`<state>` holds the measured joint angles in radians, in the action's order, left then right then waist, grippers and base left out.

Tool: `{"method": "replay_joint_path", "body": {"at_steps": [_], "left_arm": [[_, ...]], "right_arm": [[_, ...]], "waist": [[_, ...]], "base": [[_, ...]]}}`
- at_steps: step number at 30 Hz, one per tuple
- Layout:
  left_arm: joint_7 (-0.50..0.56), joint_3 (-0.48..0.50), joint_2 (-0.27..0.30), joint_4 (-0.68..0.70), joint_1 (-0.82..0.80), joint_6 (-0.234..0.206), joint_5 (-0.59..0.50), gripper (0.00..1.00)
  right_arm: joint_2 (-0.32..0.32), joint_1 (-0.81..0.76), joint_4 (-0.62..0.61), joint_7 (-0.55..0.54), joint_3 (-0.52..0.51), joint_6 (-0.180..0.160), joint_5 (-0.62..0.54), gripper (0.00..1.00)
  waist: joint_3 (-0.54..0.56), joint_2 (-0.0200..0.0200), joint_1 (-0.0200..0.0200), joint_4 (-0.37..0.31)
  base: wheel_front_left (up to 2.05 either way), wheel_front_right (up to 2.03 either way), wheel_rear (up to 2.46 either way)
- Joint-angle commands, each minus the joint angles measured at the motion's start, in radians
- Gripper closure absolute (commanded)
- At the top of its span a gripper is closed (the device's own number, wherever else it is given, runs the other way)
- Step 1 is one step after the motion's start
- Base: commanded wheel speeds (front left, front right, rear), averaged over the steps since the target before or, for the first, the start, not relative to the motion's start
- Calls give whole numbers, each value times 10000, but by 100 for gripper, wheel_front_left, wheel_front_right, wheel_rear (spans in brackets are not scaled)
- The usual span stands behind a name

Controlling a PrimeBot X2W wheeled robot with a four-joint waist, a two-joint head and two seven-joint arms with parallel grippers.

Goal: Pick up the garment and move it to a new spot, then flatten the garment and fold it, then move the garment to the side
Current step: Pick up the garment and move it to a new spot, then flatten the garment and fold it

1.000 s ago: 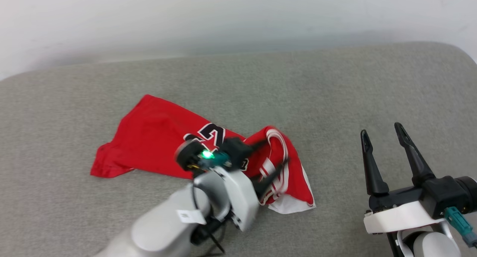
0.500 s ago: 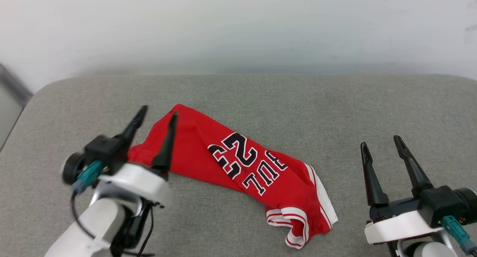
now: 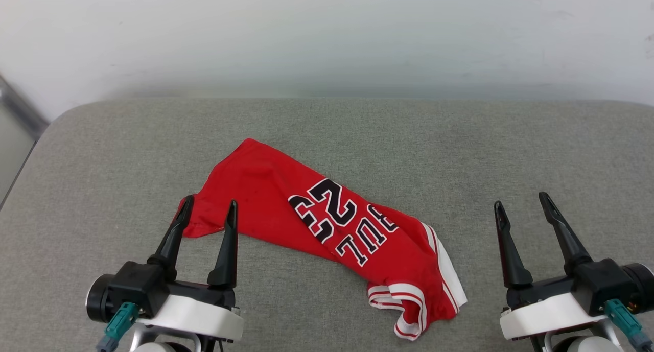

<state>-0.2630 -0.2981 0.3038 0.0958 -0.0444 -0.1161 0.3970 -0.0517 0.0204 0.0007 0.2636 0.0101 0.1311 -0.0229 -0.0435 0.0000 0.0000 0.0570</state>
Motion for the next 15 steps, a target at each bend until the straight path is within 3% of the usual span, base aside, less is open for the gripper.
{"method": "replay_joint_path", "body": {"at_steps": [1, 9, 12, 15], "left_arm": [[-24, 184, -203, -55, 82, 229, -216, 0], [-25, 708, -887, -246, 143, 1008, -949, 0], [-25, 865, -1100, -336, 150, 1241, -1163, 0], [-26, 991, -1284, -393, 1, 1450, -1406, 0]], "right_arm": [[26, -11, 40, 17, 9, -7, 40, 0], [26, 164, 304, -14, 141, -7, -294, 0], [-351, 526, 499, -755, 518, -7, -156, 0], [-1128, 938, 574, -2330, 1307, -7, 733, 0]], "waist": [[2, 0, 0, 10], [-180, 0, 0, 79], [-359, 0, 0, 132], [-635, 0, 0, 243]], "base": [[0, 0, 0], [0, 0, 0], [0, 0, 0], [0, 0, 0]]}}
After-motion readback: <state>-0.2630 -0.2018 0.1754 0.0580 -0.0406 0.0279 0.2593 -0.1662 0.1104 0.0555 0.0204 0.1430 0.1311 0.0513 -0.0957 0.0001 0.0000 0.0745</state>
